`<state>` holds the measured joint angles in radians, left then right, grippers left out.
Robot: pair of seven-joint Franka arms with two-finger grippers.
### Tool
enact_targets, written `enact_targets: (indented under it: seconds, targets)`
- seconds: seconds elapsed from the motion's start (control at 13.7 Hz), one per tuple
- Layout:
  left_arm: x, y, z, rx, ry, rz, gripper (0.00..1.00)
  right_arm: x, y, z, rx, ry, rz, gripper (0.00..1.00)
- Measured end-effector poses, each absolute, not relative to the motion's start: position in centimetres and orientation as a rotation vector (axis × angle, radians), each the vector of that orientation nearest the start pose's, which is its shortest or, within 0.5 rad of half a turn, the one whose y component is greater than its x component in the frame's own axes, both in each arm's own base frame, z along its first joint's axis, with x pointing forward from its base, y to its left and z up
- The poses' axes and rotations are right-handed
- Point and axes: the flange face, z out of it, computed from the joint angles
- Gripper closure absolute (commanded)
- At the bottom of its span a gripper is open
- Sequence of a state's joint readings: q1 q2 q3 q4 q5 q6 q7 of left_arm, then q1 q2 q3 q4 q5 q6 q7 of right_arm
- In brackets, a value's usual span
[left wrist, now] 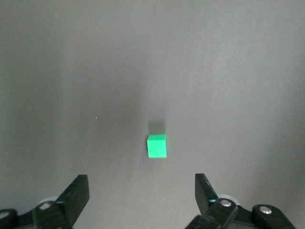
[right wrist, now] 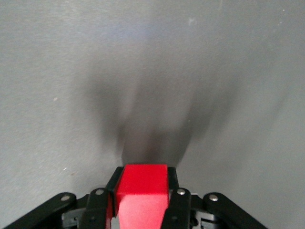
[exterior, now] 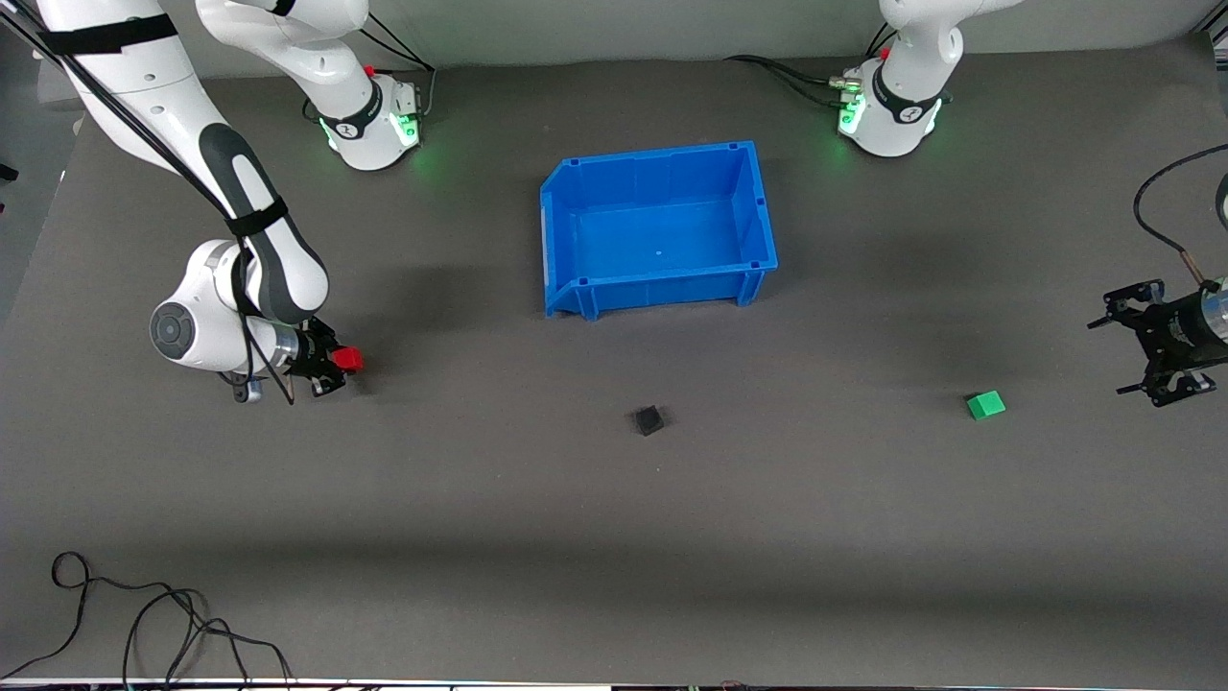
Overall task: Attach green and red cubes to black cube
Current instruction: 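Grasp the red cube with the right gripper while the left gripper reaches the green cube, then lift the red cube while the left gripper grasps the green cube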
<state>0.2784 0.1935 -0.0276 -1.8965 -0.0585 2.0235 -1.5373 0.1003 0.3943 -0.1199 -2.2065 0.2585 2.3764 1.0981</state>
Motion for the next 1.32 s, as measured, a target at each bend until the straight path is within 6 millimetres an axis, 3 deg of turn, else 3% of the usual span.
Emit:
enact_targets:
  seconds: [0.22, 0.51, 0.66, 0.8, 0.95, 1.1, 1.32]
  targets:
    - [56.9, 14.8, 35.6, 1.895, 2.482, -0.105, 0.01, 55.7, 1.4, 21.1, -2.478, 1.882, 0.341, 0.82]
    - [55.7, 13.9, 29.6, 1.883, 2.486, -0.088, 0.01, 60.7, 8.5, 26.9, -2.437, 1.900, 0.307, 0.82]
    - [55.7, 13.1, 26.5, 1.879, 2.501, -0.108, 0.01, 63.1, 11.4, 28.6, -2.407, 1.933, 0.300, 0.82]
    - [56.3, 11.6, 23.9, 1.847, 2.525, -0.104, 0.01, 65.1, 14.1, 28.3, -2.385, 1.961, 0.284, 0.82]
    - [56.8, 9.7, 21.7, 1.820, 2.537, -0.087, 0.01, 66.0, 16.8, 26.6, -2.416, 1.939, 0.280, 0.82]
    - [57.1, 8.3, 19.7, 1.816, 2.528, -0.067, 0.02, 67.0, 18.2, 25.9, -2.411, 1.933, 0.269, 0.82]
    - [57.1, 8.5, 18.1, 1.817, 2.526, -0.048, 0.02, 68.3, 20.7, 26.8, -2.343, 1.960, 0.253, 0.82]
